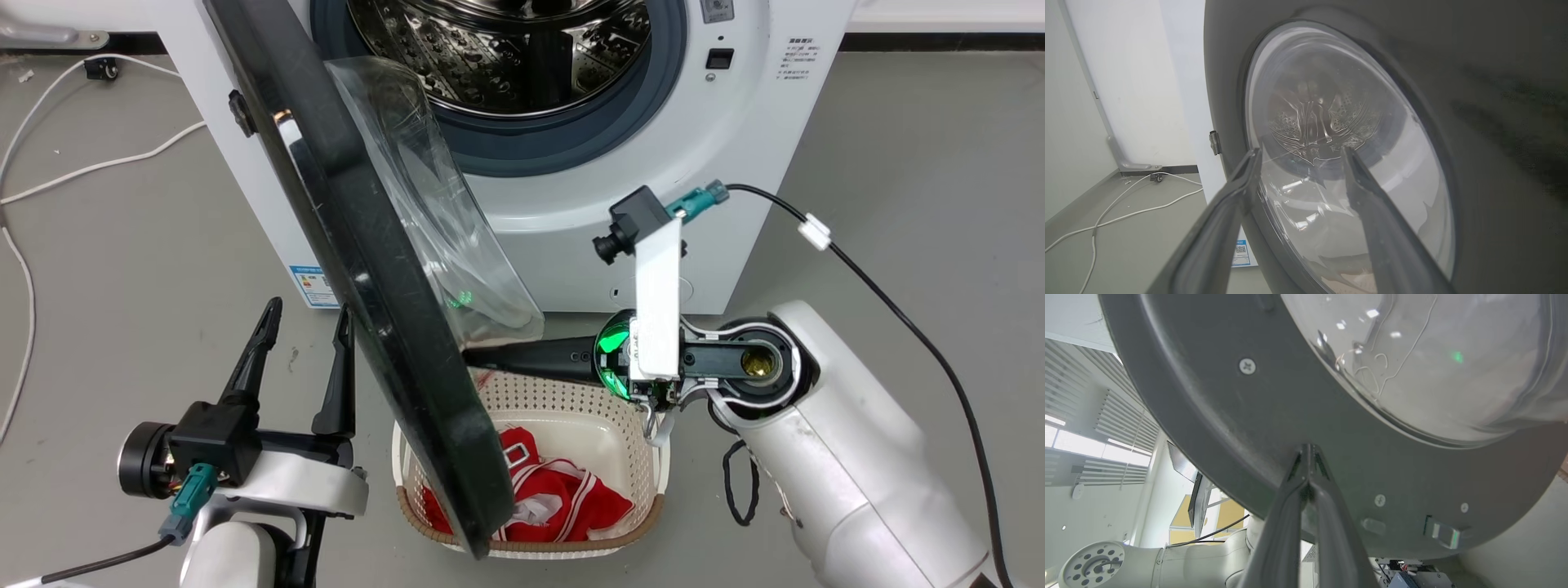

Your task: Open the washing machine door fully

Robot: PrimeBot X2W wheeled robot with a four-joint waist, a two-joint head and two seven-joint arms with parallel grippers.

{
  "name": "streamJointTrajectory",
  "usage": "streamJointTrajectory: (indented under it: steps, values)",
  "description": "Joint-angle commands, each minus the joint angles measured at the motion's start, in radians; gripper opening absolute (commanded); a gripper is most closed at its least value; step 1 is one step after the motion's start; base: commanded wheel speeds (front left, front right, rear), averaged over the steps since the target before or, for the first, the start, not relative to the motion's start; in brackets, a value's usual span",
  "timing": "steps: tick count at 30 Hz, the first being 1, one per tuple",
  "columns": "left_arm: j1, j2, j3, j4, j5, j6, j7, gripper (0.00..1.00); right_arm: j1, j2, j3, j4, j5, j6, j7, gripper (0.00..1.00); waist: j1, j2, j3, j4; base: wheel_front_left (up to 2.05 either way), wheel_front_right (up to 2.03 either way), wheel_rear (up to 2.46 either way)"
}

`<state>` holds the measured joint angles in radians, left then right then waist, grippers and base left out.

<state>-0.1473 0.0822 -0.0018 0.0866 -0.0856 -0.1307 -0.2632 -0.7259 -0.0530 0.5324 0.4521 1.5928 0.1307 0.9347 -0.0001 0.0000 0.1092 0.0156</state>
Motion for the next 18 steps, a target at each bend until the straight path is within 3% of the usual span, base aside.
streamJointTrajectory:
  steps: [1,17,18]
  values:
    - [0.012,-0.002,0.002,-0.004,-0.007,0.000,-0.002,1.00,0.025,0.005,-0.006,-0.009,0.009,0.000,-0.026,0.00,0.0001,0.0000,-0.001,-0.002,0.00,0.00,0.00]
    - [0.059,-0.009,0.044,0.007,-0.001,0.000,-0.002,1.00,0.303,-0.037,-0.314,-0.092,0.023,0.000,-0.524,0.00,0.0001,0.0000,-0.052,-0.037,0.00,0.00,0.00]
    - [0.063,-0.009,0.045,0.009,-0.001,0.000,-0.002,1.00,0.324,-0.036,-0.334,-0.099,0.022,0.000,-0.558,0.24,0.0001,0.0000,-0.055,-0.038,0.00,0.00,0.00]
